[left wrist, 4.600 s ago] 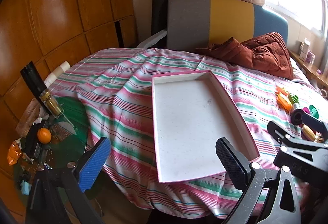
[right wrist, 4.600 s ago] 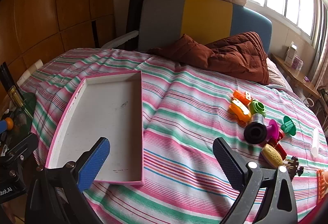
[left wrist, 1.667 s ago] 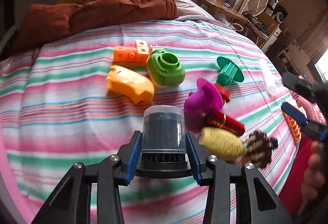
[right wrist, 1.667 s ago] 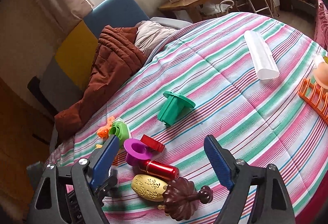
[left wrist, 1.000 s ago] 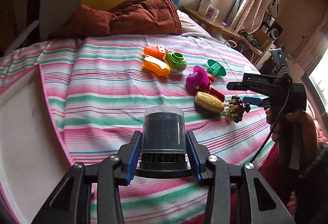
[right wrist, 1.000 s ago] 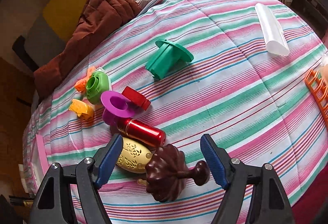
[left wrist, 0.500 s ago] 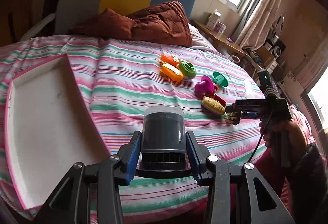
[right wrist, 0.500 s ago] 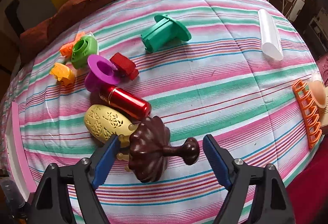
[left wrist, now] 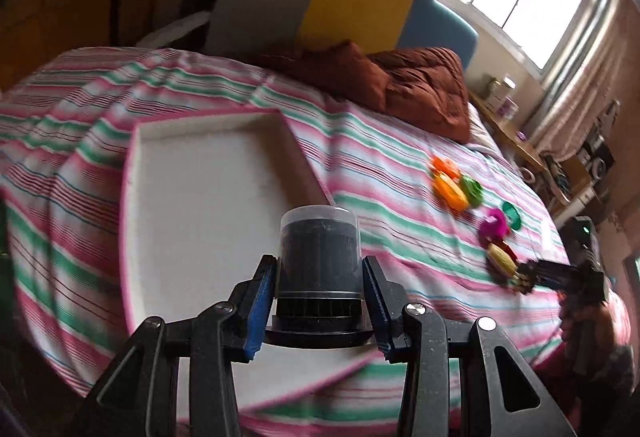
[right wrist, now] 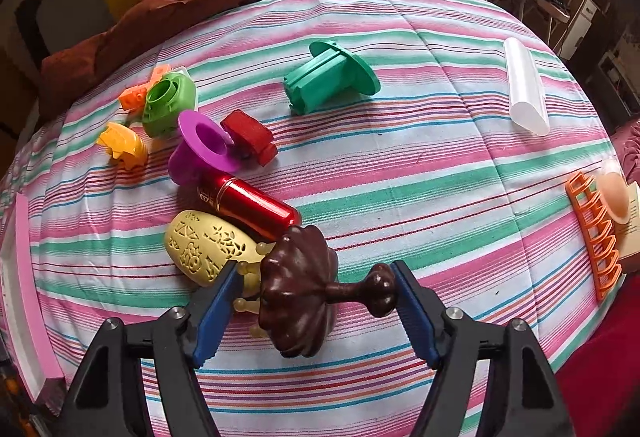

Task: Organize rigid objects
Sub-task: 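Carry the canister into the white tray and open the left tool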

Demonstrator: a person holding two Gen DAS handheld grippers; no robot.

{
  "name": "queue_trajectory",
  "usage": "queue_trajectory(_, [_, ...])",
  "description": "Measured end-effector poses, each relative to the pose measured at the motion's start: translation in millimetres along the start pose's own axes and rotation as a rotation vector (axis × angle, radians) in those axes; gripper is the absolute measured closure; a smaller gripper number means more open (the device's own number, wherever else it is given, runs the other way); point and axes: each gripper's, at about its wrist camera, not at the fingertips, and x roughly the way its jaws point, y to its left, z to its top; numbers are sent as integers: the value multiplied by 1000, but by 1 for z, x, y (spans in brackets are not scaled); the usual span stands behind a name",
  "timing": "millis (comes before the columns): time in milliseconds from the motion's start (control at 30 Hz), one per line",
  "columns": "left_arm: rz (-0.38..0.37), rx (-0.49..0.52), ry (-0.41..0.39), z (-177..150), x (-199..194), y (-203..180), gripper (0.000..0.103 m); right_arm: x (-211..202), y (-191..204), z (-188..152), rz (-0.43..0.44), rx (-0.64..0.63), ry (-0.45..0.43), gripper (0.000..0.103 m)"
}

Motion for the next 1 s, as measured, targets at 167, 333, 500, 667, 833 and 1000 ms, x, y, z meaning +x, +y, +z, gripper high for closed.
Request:
queue_trajectory(167, [78, -35, -3, 25, 17, 35, 59, 0, 1, 1, -7, 4, -9, 28])
queue_trajectory(333, [154, -55, -2, 53, 43, 60, 59, -2, 3, 0, -17, -9, -19, 28])
queue_trajectory(500, [217, -98, 15, 74, 72, 82, 59, 0, 6, 1, -20, -12, -23, 28])
queue_trajectory(667, [267, -109, 45, 81, 93, 93, 59, 0, 7, 2, -22, -14, -30, 28])
queue_trajectory(833, [261, -118, 10, 76, 78, 94, 44, -1, 7, 2, -21, -13, -41, 28])
queue_trajectory(1000, [275, -106, -42, 60, 46, 87, 44, 0, 9, 3, -12, -14, -53, 28])
